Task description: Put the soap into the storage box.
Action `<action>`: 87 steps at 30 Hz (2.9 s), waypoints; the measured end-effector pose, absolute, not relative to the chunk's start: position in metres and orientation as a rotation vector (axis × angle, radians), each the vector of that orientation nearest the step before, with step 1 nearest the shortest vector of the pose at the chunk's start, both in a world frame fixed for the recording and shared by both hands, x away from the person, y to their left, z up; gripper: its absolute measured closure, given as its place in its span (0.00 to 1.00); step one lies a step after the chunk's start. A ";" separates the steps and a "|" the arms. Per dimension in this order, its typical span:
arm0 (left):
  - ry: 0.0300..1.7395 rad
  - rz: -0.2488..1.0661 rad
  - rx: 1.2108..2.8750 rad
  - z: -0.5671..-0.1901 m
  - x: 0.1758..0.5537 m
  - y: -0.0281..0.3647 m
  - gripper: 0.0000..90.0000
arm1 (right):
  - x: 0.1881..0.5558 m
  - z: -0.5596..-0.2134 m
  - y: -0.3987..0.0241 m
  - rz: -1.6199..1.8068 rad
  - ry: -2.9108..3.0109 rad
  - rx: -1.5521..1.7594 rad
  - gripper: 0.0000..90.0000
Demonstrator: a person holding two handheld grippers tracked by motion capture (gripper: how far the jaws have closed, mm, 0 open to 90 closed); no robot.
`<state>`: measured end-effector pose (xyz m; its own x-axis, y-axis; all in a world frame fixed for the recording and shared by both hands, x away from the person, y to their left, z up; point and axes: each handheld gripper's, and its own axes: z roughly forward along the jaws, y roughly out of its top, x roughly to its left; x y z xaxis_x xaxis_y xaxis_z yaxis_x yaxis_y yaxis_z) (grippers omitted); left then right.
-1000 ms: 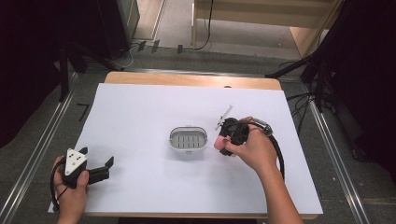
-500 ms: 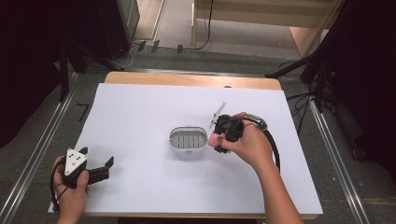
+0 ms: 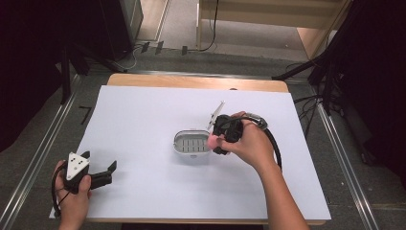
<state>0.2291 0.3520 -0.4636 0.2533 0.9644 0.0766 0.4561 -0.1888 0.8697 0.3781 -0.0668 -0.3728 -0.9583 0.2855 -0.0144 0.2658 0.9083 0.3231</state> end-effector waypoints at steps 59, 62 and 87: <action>1.306 0.851 1.764 -0.464 0.229 0.352 0.04 | 0.400 -0.382 0.009 0.473 3.077 0.094 0.43; 1.305 0.850 1.764 -0.464 0.229 0.352 0.04 | 0.402 -0.383 0.009 0.470 3.081 0.091 0.43; 1.304 0.852 1.766 -0.464 0.229 0.352 0.04 | 0.403 -0.390 0.013 0.457 3.083 0.040 0.43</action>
